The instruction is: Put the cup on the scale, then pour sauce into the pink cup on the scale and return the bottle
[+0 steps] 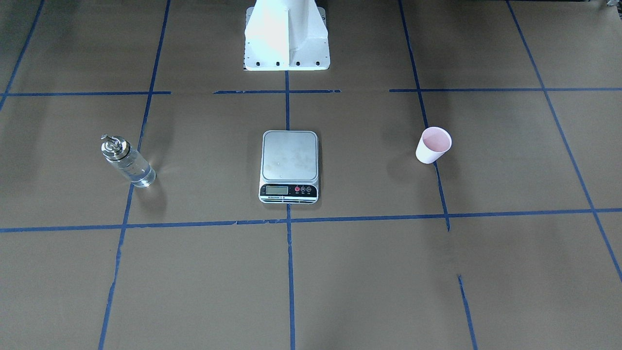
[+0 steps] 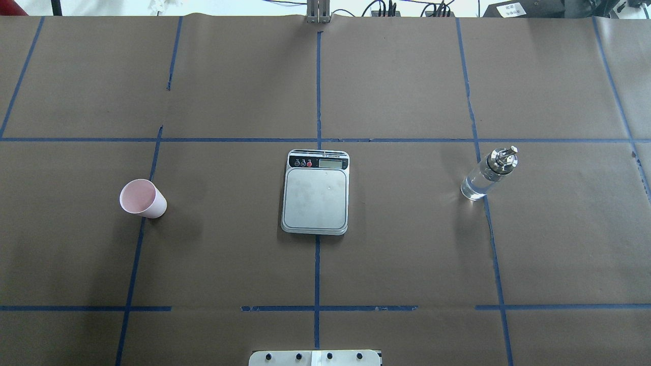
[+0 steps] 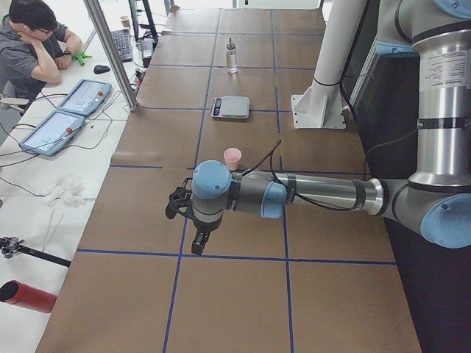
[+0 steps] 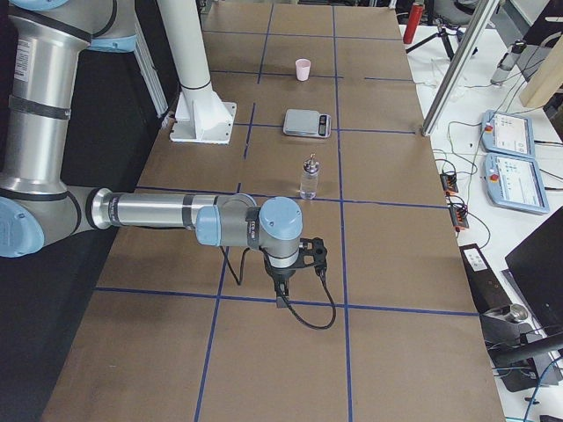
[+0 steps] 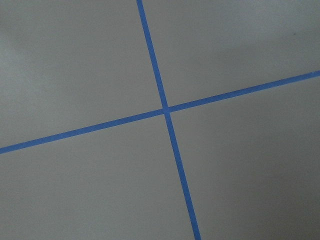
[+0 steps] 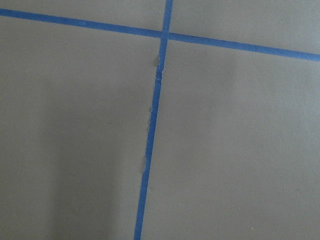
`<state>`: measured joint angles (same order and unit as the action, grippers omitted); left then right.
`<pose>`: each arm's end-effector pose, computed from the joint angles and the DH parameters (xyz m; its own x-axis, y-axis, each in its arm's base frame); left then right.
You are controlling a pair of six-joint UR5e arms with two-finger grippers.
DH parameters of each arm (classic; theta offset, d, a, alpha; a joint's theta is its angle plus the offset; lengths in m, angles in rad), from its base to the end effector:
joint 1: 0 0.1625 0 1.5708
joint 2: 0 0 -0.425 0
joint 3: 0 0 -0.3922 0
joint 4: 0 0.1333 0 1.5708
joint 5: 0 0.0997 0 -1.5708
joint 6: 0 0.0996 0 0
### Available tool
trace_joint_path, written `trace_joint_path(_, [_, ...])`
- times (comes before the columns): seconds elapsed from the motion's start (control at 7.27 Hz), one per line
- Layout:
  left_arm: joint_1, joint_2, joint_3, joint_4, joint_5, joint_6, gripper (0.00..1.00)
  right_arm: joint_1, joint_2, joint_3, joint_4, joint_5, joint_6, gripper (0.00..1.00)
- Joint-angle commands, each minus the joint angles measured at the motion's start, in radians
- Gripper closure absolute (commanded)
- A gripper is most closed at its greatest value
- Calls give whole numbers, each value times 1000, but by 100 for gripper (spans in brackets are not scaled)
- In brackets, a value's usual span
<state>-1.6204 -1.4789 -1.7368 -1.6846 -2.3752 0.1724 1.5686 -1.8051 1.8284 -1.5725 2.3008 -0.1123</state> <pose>-0.0844 -0.4593 0.6059 0.6974 0.2669 -0.6652 -0.0720 0.9495 0.3054 0.0660 -0.3948 0.6388 0.7402 -0.1280 0.6601 0.0857 0.9917 0.0962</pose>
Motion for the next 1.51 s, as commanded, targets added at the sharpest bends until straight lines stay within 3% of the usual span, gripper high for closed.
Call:
trace_joint_path(0.0, [28,0,0,-88,1,-11,0,-10,13,2,22,3,6,0])
trace_joint_path(0.14, [30,-1,-3,-142,-21,-7,0,-15,36,3,34,8,11,0])
trace_joint_path(0.41, [33,-7,2,-370,-75,-7,0,-15,52,-11,254,20,16,0])
trace_joint_path(0.55, [33,-9,10,-524,-73,-14,0,-15,61,-39,291,25,22,0])
trace_joint_path(0.69, [33,-38,41,-594,-73,-13,0,-15,67,-41,292,28,25,0])
trace_joint_path(1.24, [45,-78,63,-682,-81,-129,0,-15,70,-29,296,75,88,0])
trace_joint_path(1.38, [127,-92,60,-676,-72,-175,0,-15,73,-24,298,77,98,0])
